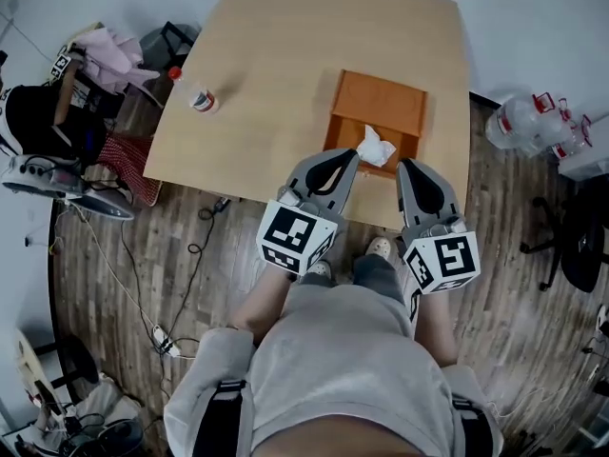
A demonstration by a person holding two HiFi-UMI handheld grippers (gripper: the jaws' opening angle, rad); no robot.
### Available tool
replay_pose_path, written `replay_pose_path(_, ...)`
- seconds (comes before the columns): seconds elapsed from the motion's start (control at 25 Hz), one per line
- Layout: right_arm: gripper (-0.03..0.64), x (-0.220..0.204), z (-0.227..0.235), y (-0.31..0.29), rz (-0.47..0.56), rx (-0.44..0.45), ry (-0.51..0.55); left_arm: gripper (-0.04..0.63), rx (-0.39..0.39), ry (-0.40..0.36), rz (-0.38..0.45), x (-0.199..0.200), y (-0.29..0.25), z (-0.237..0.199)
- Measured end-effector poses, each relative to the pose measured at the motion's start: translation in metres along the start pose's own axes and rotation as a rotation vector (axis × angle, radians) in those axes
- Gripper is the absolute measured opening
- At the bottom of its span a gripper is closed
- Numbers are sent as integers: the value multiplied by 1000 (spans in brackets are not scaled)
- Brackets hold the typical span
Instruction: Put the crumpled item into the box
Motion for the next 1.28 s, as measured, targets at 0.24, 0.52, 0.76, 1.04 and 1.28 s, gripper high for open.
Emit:
replay_pose_path(0.24,11,14,-24,16,24,-46,24,14,-35,-21,40,10,28,5)
replay_pose_path(0.52,11,18,-53,34,40,-86,38,14,-68,-31,63,12,58,10)
replay_pose_path(0.76,11,22,-77,48,46,-99,53,14,-85,-35,77,10,83,16)
replay_pose_path(1.04,11,21,-92,60,48,-112,67,14,-90,-43,107,7,99,22)
replay_pose_path(1.28,9,22,-102,69,51,-105,79,14,-92,-37,121,7,110,28)
Point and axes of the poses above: the fingertips, and each gripper's own axes: y backward along the fingers, z to its right, x out of its top, the point moved 6 cm from there along y, backward along the fingers, and after that the axes turned 7 degrees about y, right-handed, at the moved point
